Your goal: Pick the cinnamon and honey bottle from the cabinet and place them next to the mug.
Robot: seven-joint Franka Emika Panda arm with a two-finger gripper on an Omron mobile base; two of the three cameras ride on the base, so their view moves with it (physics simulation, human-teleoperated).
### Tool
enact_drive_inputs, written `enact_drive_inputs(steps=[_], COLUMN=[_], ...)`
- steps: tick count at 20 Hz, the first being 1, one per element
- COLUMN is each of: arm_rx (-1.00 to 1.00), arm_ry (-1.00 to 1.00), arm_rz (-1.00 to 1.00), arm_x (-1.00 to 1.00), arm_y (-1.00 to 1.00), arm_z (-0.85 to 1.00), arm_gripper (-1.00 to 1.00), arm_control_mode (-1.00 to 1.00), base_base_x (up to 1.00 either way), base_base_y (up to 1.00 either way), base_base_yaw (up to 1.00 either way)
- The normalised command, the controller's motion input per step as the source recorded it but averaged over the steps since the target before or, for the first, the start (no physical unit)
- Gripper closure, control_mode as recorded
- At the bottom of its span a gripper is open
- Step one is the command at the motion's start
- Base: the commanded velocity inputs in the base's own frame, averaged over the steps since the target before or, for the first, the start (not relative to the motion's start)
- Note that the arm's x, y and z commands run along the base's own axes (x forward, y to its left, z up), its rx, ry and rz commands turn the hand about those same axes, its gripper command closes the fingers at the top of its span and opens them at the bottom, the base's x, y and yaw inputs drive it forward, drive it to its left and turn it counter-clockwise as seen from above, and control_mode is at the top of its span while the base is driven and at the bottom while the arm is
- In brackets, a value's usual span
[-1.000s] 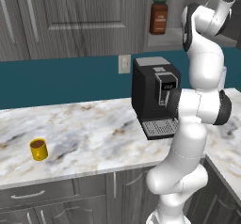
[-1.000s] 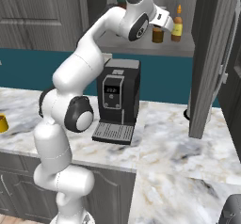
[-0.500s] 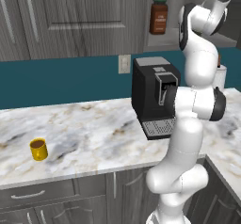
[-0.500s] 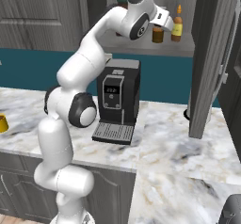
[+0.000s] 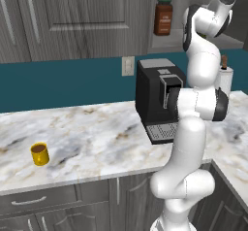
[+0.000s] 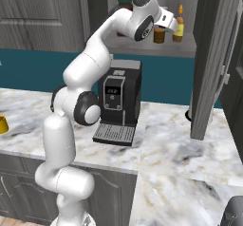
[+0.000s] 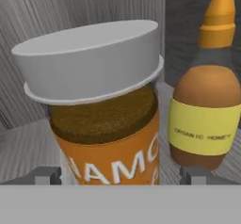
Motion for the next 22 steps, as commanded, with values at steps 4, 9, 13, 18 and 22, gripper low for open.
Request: enact_drive_inputs(steps=[4,9,13,18,22], arm_rx=[0.0,0.0,0.0,0.0,0.0], arm_ry=[0.0,0.0,0.0,0.0,0.0], arm_rz=[0.0,0.0,0.0,0.0,0.0], arm_x=[0.18,0.08,0.0,0.0,0.0], arm_y=[-0.13,-0.02,0.0,0.0,0.0], arm_z=[-0.01,0.0,0.0,0.0,0.0], arm_gripper=[-1.0,-1.0,1.0,1.0,1.0], arm_control_mode=[-1.0,-1.0,-1.0,-1.0,-1.0], base_base_x=[0.0,0.0,0.0,0.0,0.0], base_base_y=[0.0,0.0,0.0,0.0,0.0], base_base_yaw=[0.0,0.0,0.0,0.0,0.0])
